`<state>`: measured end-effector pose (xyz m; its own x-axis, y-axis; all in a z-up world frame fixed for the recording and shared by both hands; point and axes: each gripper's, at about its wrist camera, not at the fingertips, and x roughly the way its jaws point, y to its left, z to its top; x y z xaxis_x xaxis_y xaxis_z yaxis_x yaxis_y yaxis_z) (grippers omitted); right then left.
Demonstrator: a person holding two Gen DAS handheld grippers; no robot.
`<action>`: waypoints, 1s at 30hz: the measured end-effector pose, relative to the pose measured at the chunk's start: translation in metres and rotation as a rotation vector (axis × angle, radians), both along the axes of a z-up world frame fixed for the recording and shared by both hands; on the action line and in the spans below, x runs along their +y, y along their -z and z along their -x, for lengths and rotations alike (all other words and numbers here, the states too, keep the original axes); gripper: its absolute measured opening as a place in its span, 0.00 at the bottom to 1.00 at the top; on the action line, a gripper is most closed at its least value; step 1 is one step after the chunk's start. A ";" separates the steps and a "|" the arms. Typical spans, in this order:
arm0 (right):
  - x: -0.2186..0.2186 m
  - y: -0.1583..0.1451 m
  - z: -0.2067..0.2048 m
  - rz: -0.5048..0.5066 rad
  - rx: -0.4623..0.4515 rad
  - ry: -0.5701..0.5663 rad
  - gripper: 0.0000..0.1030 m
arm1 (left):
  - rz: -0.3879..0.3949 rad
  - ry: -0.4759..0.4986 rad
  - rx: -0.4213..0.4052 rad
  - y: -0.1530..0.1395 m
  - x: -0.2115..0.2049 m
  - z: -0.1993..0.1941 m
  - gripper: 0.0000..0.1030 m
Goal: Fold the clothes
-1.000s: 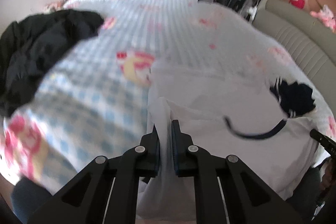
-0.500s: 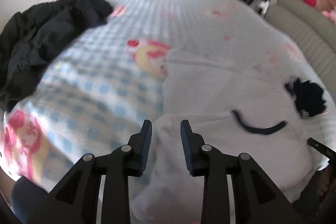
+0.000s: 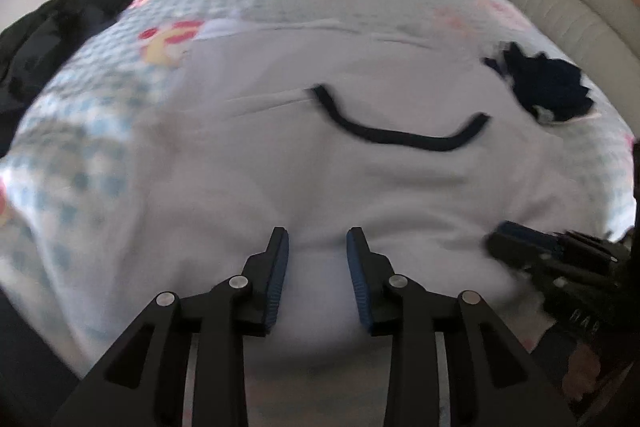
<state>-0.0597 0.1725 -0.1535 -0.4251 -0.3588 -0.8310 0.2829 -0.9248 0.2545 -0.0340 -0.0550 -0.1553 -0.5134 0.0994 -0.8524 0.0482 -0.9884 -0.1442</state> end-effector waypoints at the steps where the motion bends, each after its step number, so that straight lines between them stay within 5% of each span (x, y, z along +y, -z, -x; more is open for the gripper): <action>1: 0.008 0.000 0.002 0.005 -0.007 0.020 0.04 | -0.004 -0.034 -0.015 -0.001 -0.010 -0.001 0.20; 4: 0.037 -0.002 0.003 -0.011 -0.011 0.091 0.00 | -0.056 -0.105 -0.048 -0.002 -0.038 -0.010 0.10; 9: 0.058 -0.016 -0.004 -0.010 0.015 0.154 0.02 | -0.117 -0.156 -0.021 -0.021 -0.042 -0.027 0.12; 12: 0.043 -0.029 -0.012 -0.005 0.047 0.105 0.06 | -0.188 -0.065 -0.016 -0.027 -0.016 -0.029 0.12; 15: 0.019 -0.035 -0.018 0.033 0.052 0.021 0.06 | -0.115 -0.020 -0.014 -0.024 0.006 -0.029 0.16; 19: -0.003 -0.022 -0.023 -0.056 0.046 -0.033 0.04 | -0.186 -0.065 -0.117 -0.003 -0.013 -0.025 0.17; 24: 0.027 -0.013 -0.029 -0.085 0.023 0.069 0.00 | -0.082 -0.153 -0.086 -0.012 -0.034 -0.039 0.17; 30: 0.069 -0.016 -0.031 -0.112 0.016 0.198 0.00 | -0.181 -0.286 -0.050 -0.022 -0.080 -0.058 0.10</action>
